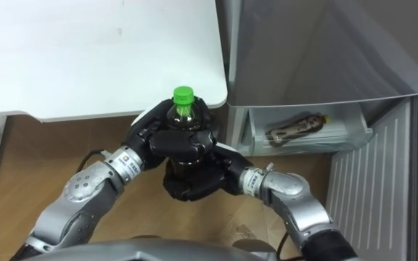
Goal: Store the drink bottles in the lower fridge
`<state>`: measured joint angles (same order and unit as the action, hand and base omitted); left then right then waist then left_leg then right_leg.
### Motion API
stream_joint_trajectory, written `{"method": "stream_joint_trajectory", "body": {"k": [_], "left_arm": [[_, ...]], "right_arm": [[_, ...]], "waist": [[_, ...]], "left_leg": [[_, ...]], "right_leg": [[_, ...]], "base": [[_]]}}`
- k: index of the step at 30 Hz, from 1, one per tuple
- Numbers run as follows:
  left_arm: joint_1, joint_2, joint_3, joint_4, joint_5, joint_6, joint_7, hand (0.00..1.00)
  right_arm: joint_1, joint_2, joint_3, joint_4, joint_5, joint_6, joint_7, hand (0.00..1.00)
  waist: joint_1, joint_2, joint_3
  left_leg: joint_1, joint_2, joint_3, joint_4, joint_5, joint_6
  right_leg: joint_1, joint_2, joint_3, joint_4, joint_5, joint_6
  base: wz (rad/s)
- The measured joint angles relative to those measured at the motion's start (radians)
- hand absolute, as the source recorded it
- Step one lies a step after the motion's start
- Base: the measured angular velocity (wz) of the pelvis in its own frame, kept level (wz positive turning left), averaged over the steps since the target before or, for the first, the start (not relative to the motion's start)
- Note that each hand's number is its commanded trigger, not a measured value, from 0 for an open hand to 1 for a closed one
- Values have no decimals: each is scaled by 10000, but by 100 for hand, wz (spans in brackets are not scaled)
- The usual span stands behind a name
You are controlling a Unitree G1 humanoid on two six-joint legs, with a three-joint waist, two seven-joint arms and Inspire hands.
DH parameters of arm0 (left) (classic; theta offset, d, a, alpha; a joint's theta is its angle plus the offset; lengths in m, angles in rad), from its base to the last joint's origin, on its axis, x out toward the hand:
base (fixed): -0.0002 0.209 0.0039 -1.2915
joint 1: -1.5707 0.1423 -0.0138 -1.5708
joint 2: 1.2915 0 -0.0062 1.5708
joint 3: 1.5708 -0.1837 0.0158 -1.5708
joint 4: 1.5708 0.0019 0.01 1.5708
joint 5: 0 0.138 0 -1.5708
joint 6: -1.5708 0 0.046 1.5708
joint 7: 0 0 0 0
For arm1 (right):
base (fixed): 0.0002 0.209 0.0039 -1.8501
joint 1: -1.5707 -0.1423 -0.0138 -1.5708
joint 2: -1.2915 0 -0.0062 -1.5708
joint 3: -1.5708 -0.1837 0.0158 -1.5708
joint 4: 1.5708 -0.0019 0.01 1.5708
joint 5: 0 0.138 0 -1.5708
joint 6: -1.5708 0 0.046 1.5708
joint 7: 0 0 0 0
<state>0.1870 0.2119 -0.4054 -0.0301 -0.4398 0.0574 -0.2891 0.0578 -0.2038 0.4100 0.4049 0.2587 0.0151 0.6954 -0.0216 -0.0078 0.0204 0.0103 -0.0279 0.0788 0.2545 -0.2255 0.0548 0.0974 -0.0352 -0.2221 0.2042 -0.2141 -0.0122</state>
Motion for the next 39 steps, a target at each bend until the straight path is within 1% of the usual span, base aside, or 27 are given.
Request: {"method": "stream_joint_trajectory", "body": {"k": [4, 10, 25, 29, 31, 33, 35, 37, 38, 39], "left_arm": [[-1, 3, 31, 1, -21, -20, 25, 0], [0, 2, -10, 1, -22, -190, 24, 0], [-3, 0, 34, -8, -4, -211, 25, 0], [-77, -2, 86, -39, 8, -211, 31, 0], [-230, -4, 85, -127, 133, -211, 63, 0], [-283, -6, 116, -396, 133, -224, 216, 0], [-420, -6, 170, -570, 111, -365, 241, 0], [-763, -8, 209, -636, 112, -741, 241, 0], [-849, -10, 221, -669, 114, -826, 241, 0], [-954, -29, 228, -783, 113, -1020, 237, 0]], "right_arm": [[0, 0, 15, 138, 164, 1, 48, 100], [1, 14, 28, 138, 195, 16, 53, 100], [1, 39, 43, 145, 227, 78, 69, 100], [1, 40, 53, 150, 414, 78, 69, 100], [4, 62, 79, 189, 723, 61, 75, 100], [5, 72, 51, 238, 930, 58, 82, 100], [4, 78, 39, 403, 1007, -9, 138, 100], [4, 36, 87, 665, 979, -9, 138, 100], [4, 23, 104, 730, 968, -9, 141, 100], [4, 10, 130, 851, 894, -9, 140, 100]], "waist": [[-3, -5, 1], [-3, -7, 3], [3, -12, 5], [9, -12, 5], [-1, -12, 5], [-2, -13, 6], [10, -14, 7], [63, -41, 30], [75, -46, 33], [98, -52, 38]], "left_leg": [[-2, 1, 3, 2, 0, 0], [-2, 1, 3, 1, 0, 0], [9, 2, 4, 23, 0, 0], [12, 1, 3, 40, 1, 1], [22, 2, 2, 72, 1, 1], [43, 2, 1, 111, 1, 1], [103, 2, 7, 122, 1, 1], [196, 2, 9, 112, 1, 1], [198, 4, 8, 108, 0, 1], [197, 4, 10, 95, 0, 1]], "right_leg": [[-2, 2, 1, 0, 0, 0], [-2, 1, -1, 1, 0, 0], [-4, -2, -2, -2, 0, 0], [-4, -2, 3, -7, 0, 0], [12, -3, 11, -9, 1, -1], [49, -3, 27, -8, 1, -1], [96, -5, 61, -5, 1, -1], [173, 10, 155, -2, 1, -1], [173, 18, 204, -2, 1, -1], [163, 25, 265, 2, 1, -1]], "base": [[0], [0], [0], [0], [0], [0], [0], [0], [0], [-4]]}}
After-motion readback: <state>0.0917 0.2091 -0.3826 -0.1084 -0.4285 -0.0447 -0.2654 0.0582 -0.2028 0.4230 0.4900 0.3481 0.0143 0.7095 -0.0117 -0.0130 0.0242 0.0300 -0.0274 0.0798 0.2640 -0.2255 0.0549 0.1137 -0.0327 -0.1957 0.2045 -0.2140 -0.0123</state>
